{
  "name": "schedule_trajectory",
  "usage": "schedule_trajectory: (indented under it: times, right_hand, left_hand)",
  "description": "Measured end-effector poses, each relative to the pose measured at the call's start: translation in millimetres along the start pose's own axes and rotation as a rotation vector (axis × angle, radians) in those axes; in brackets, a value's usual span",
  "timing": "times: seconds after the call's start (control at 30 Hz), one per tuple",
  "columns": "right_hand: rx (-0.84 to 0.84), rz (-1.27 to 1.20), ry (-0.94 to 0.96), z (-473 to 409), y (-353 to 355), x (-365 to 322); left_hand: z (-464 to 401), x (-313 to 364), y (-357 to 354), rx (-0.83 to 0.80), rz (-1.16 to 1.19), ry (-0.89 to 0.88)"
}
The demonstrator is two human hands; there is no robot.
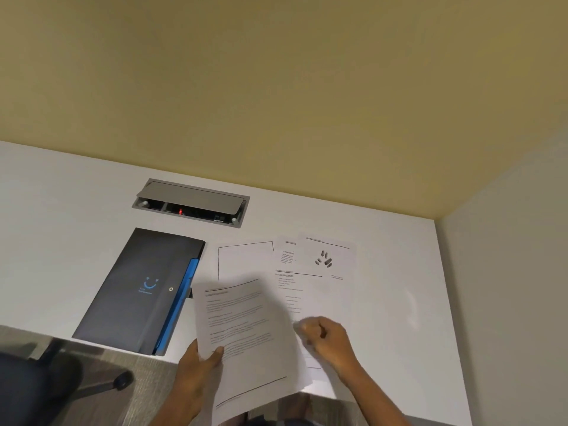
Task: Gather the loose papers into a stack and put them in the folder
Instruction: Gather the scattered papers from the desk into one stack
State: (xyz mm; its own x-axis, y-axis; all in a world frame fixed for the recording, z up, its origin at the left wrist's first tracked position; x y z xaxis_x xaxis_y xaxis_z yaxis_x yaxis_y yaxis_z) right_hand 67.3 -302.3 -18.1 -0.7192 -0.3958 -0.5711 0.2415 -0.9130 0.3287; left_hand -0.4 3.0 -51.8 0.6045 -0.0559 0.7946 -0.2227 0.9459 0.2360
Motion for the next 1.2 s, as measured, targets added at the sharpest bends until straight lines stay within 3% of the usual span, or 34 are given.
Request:
schedule_trajectory:
  times: [0.2, 0.57, 0.8, 1.03, 1.2]
  right_hand:
    - [0.281, 0.358, 0.048, -67.8, 38.7, -65.3]
    - [0.305, 0.770, 0.004, -106.4, 36.8, -78.9]
    - [0.238, 0.720, -0.037, -111.5, 39.0, -81.5]
    - [0.231, 0.167, 0.002, -108.1, 39.8, -55.6]
    - [0.200, -0.014, 0.064, -100.3, 39.8, -37.9]
  left_hand:
    - [7.7, -2.5, 13.8, -0.020, 0.005, -0.029]
    - [31.2, -8.2, 21.6, 0.089, 0.091, -0.009]
    - [29.9, -14.9, 11.5, 0.162, 0.022, 0.055]
    - [22.2, -19.3, 7.1, 0.134, -0.036, 0.026]
    - [15.1, -17.0, 5.6, 0.093, -0.025, -0.011]
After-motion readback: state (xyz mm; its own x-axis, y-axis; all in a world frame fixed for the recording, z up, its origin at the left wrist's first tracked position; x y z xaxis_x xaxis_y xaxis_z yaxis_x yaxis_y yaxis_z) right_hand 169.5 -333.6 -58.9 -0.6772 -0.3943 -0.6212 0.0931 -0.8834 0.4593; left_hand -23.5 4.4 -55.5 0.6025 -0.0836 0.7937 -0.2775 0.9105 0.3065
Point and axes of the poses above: each hand's wrist, its own z-axis away from the middle knuckle, its own y-axis out of the back of the hand, x = y × z, the point moved 2 cm from there along -z, towards the middle knuckle, and after that the axes turned 13 degrees about -y, right-handed, at the moved point
